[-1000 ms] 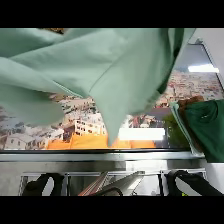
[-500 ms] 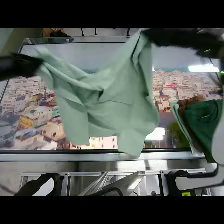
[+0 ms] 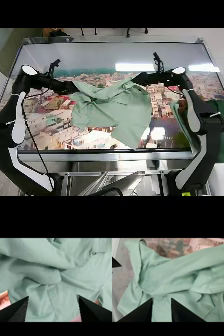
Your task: Fold the shirts.
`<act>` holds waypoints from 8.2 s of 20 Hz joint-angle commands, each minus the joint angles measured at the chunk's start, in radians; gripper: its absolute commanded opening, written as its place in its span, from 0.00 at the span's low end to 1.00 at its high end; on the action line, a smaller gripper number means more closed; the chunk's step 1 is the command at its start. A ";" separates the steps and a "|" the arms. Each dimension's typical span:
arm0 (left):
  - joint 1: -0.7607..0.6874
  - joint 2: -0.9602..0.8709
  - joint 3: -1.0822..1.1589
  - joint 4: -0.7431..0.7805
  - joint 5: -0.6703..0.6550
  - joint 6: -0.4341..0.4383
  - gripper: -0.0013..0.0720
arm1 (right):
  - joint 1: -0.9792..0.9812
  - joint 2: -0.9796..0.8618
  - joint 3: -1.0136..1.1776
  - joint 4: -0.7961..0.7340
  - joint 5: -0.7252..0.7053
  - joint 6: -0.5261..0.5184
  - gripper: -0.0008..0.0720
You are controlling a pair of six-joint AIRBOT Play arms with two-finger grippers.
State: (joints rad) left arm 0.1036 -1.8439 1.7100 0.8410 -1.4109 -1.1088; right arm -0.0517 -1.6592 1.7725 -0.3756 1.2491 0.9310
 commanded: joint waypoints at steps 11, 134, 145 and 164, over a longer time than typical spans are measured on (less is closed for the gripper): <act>0.063 0.591 -0.847 0.162 0.047 -0.105 0.93 | -0.280 0.465 -0.609 -0.529 0.122 0.164 0.84; 0.290 0.267 -0.706 0.213 0.068 0.109 0.04 | -0.363 0.349 -0.756 -0.245 0.005 -0.043 0.51; 0.290 0.267 -0.695 0.209 0.070 0.105 0.04 | -0.161 0.298 -0.762 -0.452 0.070 0.053 0.51; 0.290 1.004 0.079 -0.284 0.044 0.085 0.03 | -0.121 0.959 0.072 -0.190 -0.154 -0.055 0.04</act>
State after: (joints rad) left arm 0.3927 -1.0004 1.5764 0.6201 -1.4319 -1.0157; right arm -0.1741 -0.8230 1.6726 -0.5762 1.2411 0.9028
